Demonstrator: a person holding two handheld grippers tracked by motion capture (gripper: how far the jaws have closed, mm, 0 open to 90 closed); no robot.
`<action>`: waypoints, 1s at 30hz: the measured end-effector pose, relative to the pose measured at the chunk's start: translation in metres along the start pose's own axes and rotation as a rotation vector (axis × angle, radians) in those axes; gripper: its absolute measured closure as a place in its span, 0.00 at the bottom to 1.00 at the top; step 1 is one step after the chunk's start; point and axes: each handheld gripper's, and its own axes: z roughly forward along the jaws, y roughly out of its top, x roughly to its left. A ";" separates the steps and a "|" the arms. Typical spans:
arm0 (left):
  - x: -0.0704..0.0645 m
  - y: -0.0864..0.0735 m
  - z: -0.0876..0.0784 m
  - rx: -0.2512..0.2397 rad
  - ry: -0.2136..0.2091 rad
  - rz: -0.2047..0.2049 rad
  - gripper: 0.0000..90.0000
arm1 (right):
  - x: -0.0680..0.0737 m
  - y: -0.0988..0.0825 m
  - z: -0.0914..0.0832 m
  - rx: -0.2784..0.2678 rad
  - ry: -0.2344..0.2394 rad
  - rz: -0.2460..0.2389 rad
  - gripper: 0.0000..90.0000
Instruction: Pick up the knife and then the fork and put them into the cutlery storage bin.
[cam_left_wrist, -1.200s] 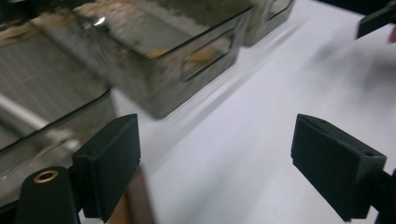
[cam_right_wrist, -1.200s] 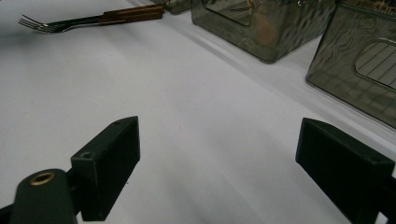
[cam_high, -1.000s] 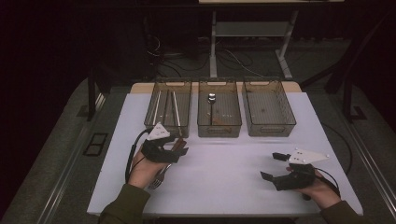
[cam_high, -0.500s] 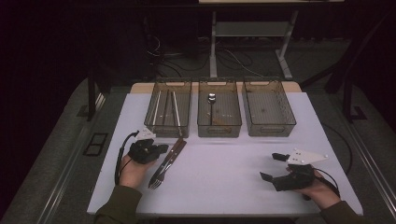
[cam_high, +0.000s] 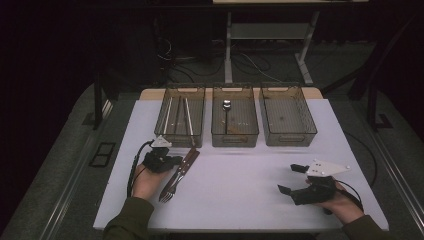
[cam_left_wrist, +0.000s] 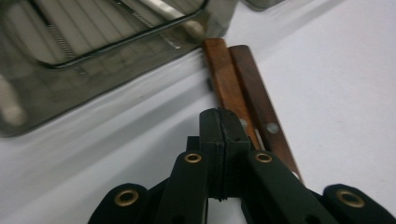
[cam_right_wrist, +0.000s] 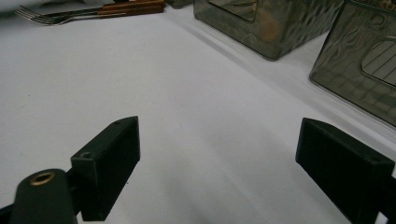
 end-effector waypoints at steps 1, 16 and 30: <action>0.000 0.000 0.000 0.000 -0.001 0.001 0.99 | 0.000 0.000 0.000 0.001 -0.001 0.002 0.15; -0.017 0.003 0.005 0.024 -0.074 0.043 0.99 | 0.000 0.000 0.000 0.001 -0.001 0.002 0.15; -0.038 0.011 0.012 0.058 -0.177 0.156 0.99 | -0.001 0.000 0.000 0.001 0.000 0.003 0.15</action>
